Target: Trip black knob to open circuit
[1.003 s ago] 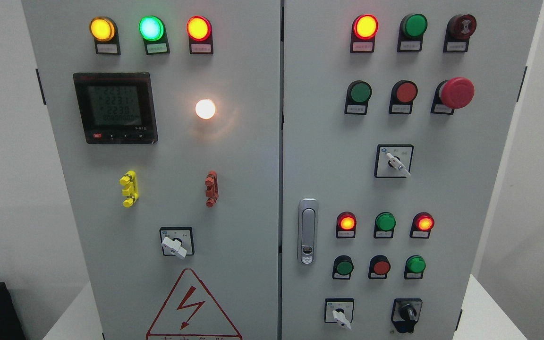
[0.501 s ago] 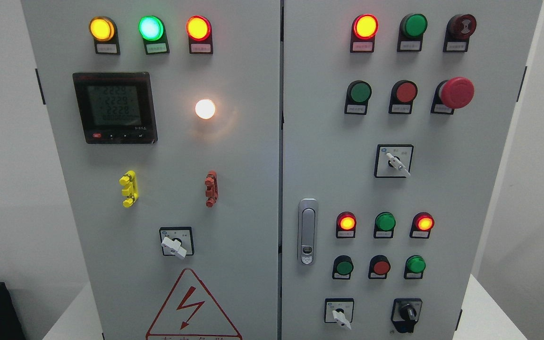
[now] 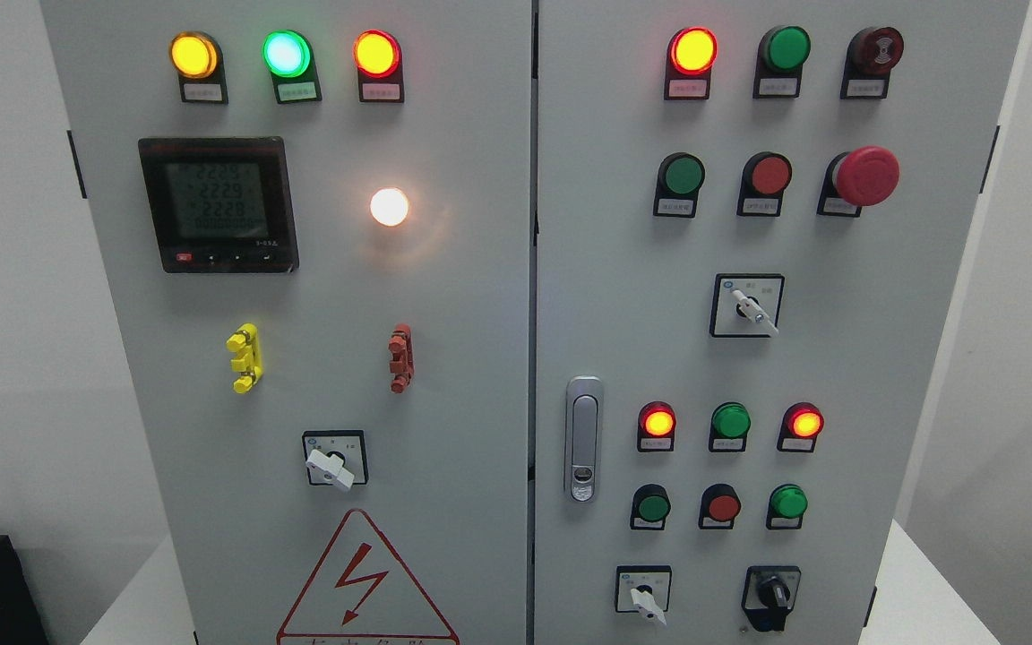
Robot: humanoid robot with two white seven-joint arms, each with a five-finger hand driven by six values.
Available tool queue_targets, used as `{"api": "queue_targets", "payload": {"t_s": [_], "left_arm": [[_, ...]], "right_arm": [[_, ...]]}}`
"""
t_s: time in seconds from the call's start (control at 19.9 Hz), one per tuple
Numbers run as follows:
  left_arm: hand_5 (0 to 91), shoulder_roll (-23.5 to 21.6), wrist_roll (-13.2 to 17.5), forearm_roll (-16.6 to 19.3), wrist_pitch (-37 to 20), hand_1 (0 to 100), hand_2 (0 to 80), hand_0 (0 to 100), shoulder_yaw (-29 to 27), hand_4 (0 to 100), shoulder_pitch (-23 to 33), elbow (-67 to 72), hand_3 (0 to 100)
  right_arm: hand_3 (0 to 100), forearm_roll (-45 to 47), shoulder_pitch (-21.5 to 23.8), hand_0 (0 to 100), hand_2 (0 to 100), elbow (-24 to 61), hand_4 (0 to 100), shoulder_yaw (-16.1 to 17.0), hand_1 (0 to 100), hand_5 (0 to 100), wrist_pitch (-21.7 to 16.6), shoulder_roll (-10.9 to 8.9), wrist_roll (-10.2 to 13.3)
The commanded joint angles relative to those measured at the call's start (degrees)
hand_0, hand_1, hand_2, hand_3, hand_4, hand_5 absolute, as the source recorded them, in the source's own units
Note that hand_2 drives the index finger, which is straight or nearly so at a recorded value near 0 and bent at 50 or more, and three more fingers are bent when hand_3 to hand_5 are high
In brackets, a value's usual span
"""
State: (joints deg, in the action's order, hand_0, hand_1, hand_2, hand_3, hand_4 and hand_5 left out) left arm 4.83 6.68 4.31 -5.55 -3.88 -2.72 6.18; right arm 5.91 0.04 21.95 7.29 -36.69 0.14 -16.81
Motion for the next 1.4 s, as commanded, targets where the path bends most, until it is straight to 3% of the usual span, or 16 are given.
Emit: {"api": "queue_targets", "payload": {"t_s": [0.0, 0.3, 0.5, 0.65, 1.05, 1.35], "left_arm": [[0.0, 0.0, 0.0, 0.0, 0.0, 39, 0.0, 12, -0.1, 0, 0.0, -1.4, 0], [0.0, 0.0, 0.0, 0.0, 0.0, 39, 0.0, 12, 0.0, 0, 0.0, -1.4, 0], [0.0, 0.0, 0.0, 0.0, 0.0, 39, 0.0, 12, 0.0, 0, 0.0, -1.4, 0], [0.0, 0.0, 0.0, 0.0, 0.0, 39, 0.0, 12, -0.1, 0, 0.0, -1.4, 0], [0.0, 0.0, 0.0, 0.0, 0.0, 39, 0.0, 12, 0.0, 0, 0.0, -1.4, 0], [0.0, 0.0, 0.0, 0.0, 0.0, 39, 0.0, 12, 0.0, 0, 0.0, -1.4, 0]], "right_arm": [[15, 0.1, 0.8, 0, 0, 8.0, 5, 0.1, 9, 0, -4.4, -0.58, 0.7], [19, 0.1, 3.6, 0, 0, 23.1, 10, 0.0, 7, 0, -3.7, -0.58, 2.7], [21, 0.2, 8.6, 0, 0, 38.0, 13, 0.0, 6, 3, 1.3, -0.23, 2.8], [22, 1.1, 10.8, 0, 0, 45.1, 15, -0.1, 6, 5, 1.6, -0.49, 3.6], [25, 3.4, 11.7, 0, 0, 53.5, 18, -0.3, 5, 8, 4.6, -0.94, 4.8], [27, 4.7, 11.8, 0, 0, 64.8, 23, -0.2, 4, 15, 11.2, -1.11, 6.4]]}}
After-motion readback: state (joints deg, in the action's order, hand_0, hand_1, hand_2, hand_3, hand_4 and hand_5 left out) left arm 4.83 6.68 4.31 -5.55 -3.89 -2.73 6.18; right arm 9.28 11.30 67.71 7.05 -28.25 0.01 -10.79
